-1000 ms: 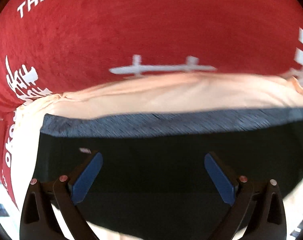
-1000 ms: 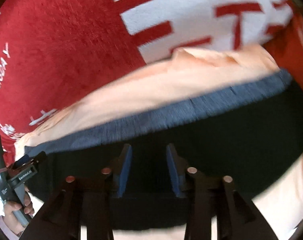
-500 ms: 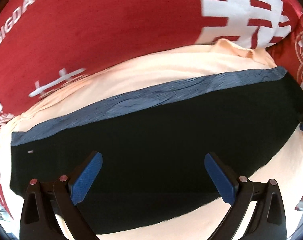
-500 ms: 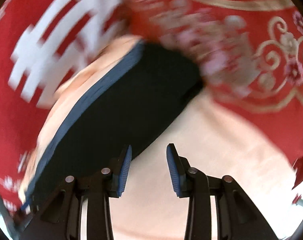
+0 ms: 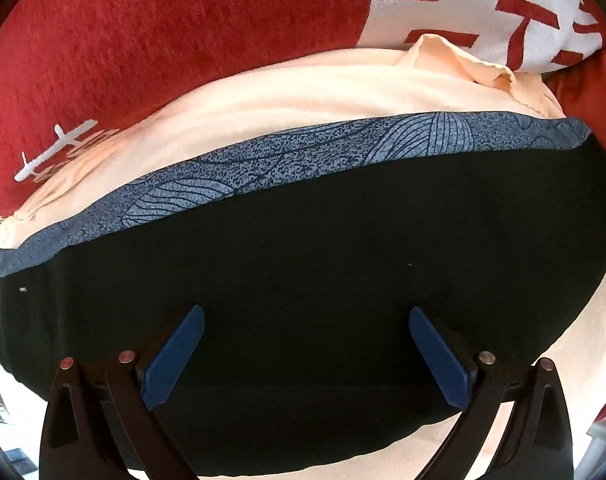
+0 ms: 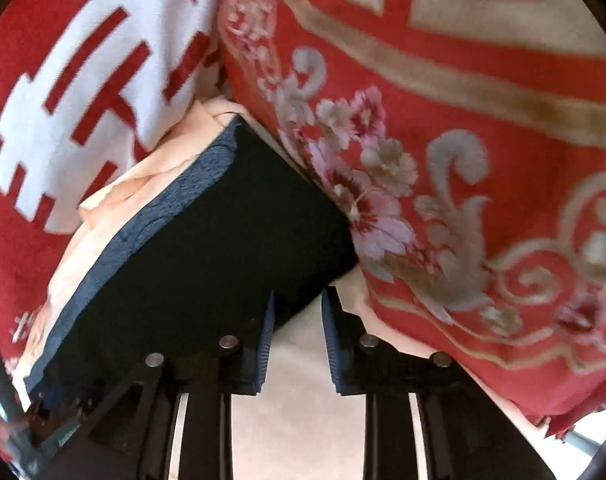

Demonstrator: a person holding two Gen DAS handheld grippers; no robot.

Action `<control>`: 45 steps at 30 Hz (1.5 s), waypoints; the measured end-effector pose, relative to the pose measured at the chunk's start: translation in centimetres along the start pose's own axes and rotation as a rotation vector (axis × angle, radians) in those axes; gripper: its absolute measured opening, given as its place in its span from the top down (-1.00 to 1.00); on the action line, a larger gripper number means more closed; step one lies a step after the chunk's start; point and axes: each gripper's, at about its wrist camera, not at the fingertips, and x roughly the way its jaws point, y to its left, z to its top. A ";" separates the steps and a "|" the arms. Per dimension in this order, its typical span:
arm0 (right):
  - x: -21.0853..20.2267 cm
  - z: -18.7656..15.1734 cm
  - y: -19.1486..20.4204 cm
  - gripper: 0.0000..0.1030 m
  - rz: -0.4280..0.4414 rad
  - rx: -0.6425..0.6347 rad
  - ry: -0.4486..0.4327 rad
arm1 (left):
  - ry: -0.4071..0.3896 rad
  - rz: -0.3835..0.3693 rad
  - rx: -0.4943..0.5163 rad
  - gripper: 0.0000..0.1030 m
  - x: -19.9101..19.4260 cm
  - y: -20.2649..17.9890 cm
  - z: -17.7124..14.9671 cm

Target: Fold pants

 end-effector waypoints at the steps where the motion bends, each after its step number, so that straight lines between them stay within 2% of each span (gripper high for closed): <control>1: -0.5 -0.3 0.4 0.48 0.021 -0.017 0.002 | -0.002 0.009 0.004 -1.00 -0.1 -0.1 0.0; 5: -1.1 -1.6 3.5 0.47 0.131 -0.127 0.030 | -0.005 0.019 -0.001 -1.00 -0.2 -0.5 0.0; 8: 0.0 -2.6 6.6 0.47 0.176 -0.212 0.057 | 0.002 0.012 -0.009 -1.00 0.0 -0.5 0.1; 12: 2.9 -3.3 8.5 0.47 0.141 -0.272 0.089 | 0.003 0.015 -0.008 -1.00 -0.1 -0.5 0.0; 16: 2.5 -3.2 7.5 0.48 0.139 -0.266 0.052 | 0.011 0.016 -0.021 -1.00 0.2 0.2 0.2; 18: 2.0 -2.9 6.4 0.47 0.141 -0.235 0.055 | 0.015 0.022 -0.022 -1.00 0.3 0.5 0.3; 22: 1.1 -2.4 4.3 0.41 0.202 -0.150 0.079 | 0.020 0.029 -0.016 -1.00 0.6 0.4 0.8; 25: 0.7 -3.0 3.3 0.22 0.246 -0.099 0.099 | 0.026 0.029 -0.019 -1.00 0.8 0.3 0.8; 31: 0.9 -5.3 1.8 0.19 0.328 -0.009 0.161 | 0.043 0.032 -0.021 -1.00 0.1 0.3 1.6; 37: 1.4 -6.7 0.5 0.19 0.366 0.071 0.180 | 0.001 -0.040 0.020 -1.00 -2.4 -1.0 1.3; 45: 1.7 -5.0 -0.8 0.19 0.412 0.154 0.121 | 0.011 -0.103 -0.005 -1.00 -2.3 -4.1 2.1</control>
